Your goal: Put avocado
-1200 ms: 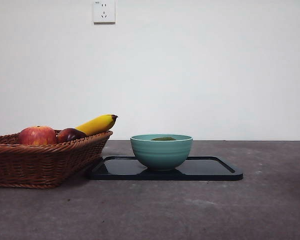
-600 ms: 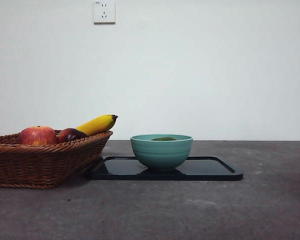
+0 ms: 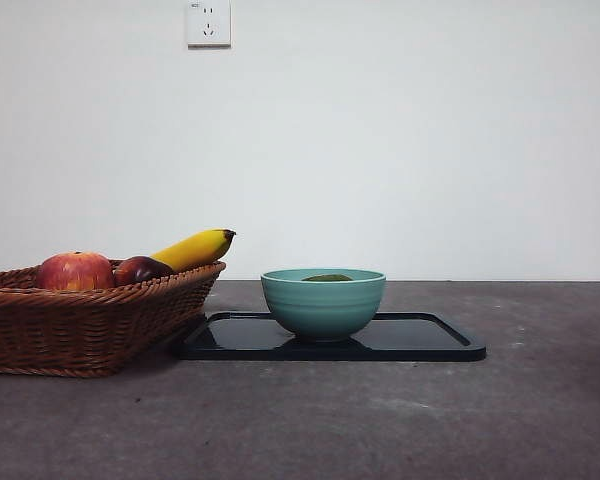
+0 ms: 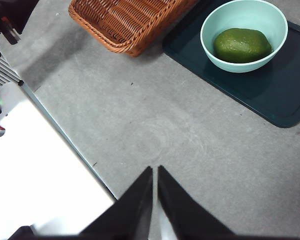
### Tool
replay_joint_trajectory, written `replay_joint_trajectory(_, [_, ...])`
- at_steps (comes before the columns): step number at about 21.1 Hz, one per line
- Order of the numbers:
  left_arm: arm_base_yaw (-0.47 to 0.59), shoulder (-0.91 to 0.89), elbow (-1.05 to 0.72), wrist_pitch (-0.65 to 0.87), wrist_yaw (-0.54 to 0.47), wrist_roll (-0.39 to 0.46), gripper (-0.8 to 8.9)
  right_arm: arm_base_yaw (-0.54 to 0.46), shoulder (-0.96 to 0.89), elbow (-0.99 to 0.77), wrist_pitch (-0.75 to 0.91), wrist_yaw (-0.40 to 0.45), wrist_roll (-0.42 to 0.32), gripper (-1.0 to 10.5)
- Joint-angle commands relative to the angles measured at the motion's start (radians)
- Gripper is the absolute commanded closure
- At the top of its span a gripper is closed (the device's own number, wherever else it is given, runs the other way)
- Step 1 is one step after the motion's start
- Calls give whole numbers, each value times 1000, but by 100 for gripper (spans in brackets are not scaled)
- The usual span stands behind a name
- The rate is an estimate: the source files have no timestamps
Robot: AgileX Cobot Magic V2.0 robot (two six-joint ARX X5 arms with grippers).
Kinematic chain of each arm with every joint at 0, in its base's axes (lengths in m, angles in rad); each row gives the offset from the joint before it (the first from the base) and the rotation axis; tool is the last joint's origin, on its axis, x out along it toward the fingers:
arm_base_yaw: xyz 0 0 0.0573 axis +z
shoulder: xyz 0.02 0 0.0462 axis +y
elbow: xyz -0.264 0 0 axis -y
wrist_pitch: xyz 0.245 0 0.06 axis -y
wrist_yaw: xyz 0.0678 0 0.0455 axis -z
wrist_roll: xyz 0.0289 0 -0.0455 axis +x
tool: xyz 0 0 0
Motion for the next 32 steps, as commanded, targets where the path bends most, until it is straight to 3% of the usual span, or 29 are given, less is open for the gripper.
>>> replay_joint_trajectory(1, [2,-1,-21,-9,0,-3,804,9,8,8,10,-3,8,940])
replay_joint_trajectory(10, [2,-1,-21,-9,0,-3,804,-11,-21,8,11,9,-13,940])
replay_joint_trajectory(12, [2,-1,-21,-9,0,-3,804,-84,-55,8,21,9,-69,940])
replay_joint_trajectory(17, [2,-1,-21,-9,0,-3,804,-388,-211,-50,225,13,-78,940])
replay_joint_trajectory(20, [2,-1,-21,-9,0,-3,804,-527,-344,-185,383,51,-78,940])
replay_joint_trajectory(23, [2,-1,-21,-9,0,-3,804,-596,-481,-383,575,132,-78,940])
replay_joint_trajectory(27, [2,-1,-21,-9,0,-3,804,-603,-622,-609,785,217,-78,940])
replay_joint_trajectory(32, [2,-1,-21,-9,0,-3,804,-600,-741,-802,940,226,-77,940])
